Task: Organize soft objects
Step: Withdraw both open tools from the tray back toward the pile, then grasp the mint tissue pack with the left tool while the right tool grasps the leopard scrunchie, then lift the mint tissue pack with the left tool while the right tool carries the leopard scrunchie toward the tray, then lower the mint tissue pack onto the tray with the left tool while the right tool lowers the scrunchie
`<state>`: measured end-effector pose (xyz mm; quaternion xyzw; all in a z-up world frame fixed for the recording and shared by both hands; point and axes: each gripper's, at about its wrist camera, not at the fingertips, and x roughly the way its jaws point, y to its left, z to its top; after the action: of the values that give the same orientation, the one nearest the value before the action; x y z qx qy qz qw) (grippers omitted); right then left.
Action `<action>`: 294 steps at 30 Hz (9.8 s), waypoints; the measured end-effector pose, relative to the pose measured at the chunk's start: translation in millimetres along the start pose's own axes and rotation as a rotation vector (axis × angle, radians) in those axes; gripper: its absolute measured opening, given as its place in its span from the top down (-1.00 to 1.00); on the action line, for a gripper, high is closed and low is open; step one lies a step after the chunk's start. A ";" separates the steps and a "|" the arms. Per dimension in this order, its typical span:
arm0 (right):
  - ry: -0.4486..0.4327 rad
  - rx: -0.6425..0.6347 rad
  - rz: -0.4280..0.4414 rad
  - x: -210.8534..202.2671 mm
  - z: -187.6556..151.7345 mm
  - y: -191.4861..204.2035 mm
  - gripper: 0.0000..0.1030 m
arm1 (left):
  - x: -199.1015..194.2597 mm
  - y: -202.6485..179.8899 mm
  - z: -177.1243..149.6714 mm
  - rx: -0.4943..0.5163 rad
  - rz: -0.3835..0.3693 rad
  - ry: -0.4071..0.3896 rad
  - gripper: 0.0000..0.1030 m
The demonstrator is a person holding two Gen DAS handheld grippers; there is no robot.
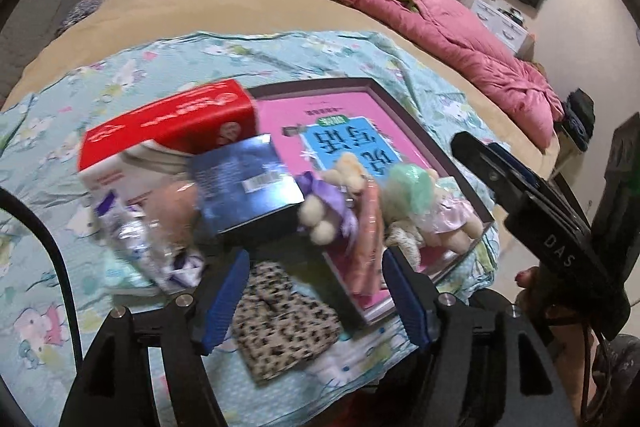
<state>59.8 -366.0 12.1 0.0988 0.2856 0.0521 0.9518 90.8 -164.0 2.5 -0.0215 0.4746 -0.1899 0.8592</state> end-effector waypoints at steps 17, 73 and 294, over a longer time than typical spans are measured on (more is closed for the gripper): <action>-0.010 -0.101 0.096 -32.8 19.5 77.5 -0.52 | -65.6 88.8 -7.0 -0.145 0.138 -0.103 -0.36; 0.327 -0.348 0.113 57.5 -60.1 168.2 -0.53 | 43.6 189.2 -33.0 -0.294 0.059 0.067 -0.39; 0.125 0.074 -0.050 63.8 -4.7 -79.5 -0.25 | 80.5 -67.3 20.9 0.083 -0.070 0.054 0.45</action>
<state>113.6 -432.9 -43.1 0.1234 0.3487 0.0240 0.9288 125.9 -257.4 -36.4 0.0028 0.4881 -0.2400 0.8391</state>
